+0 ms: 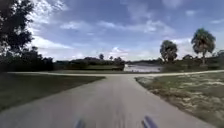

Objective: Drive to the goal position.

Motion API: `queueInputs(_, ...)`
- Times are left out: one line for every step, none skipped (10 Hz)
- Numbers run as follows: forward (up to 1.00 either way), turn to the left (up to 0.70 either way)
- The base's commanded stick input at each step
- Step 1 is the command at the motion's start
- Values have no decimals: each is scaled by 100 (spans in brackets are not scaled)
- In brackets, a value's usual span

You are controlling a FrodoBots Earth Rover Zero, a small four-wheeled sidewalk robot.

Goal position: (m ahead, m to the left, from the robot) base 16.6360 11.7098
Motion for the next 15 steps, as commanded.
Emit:
queueInputs(69,3)
queueInputs(69,5)
queueInputs(69,12)
queueInputs(69,34)
queueInputs(69,34)
queueInputs(69,34)
queueInputs(69,34)
queueInputs(69,3)
queueInputs(69,4)
queueInputs(69,19)
queueInputs(69,31)
queueInputs(69,33)
queueInputs(69,26)
queueInputs(69,3)
queueInputs(69,3)
